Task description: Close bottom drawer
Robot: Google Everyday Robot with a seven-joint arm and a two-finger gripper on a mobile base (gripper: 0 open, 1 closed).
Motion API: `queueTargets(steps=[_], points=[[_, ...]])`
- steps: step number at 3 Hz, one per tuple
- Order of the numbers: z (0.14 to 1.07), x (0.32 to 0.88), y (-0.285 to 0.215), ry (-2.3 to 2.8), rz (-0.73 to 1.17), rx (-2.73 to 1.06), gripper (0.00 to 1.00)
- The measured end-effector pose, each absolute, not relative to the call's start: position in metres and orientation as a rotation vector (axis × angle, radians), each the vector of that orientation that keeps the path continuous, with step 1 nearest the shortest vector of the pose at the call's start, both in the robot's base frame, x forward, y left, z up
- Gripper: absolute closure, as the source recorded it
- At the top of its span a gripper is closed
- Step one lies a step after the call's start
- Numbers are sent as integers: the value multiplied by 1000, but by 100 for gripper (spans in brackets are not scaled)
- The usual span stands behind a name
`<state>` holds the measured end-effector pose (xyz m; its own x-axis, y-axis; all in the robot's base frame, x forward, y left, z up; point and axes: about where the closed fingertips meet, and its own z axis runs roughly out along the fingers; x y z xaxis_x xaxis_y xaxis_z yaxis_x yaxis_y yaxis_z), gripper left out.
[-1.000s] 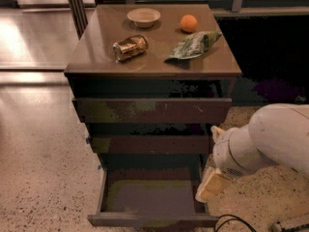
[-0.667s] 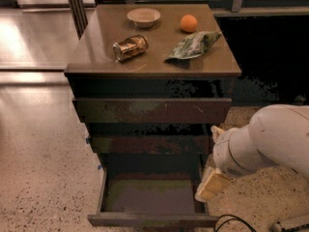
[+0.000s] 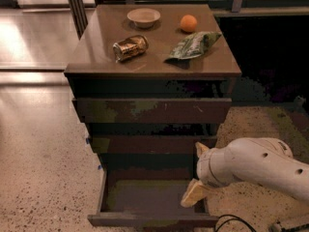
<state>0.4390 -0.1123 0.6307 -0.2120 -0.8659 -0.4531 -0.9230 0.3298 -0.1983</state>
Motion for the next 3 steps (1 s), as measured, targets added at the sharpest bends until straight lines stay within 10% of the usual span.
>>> queueTargets(steps=[3], points=[[529, 443, -96, 2099, 242, -1544, 0]])
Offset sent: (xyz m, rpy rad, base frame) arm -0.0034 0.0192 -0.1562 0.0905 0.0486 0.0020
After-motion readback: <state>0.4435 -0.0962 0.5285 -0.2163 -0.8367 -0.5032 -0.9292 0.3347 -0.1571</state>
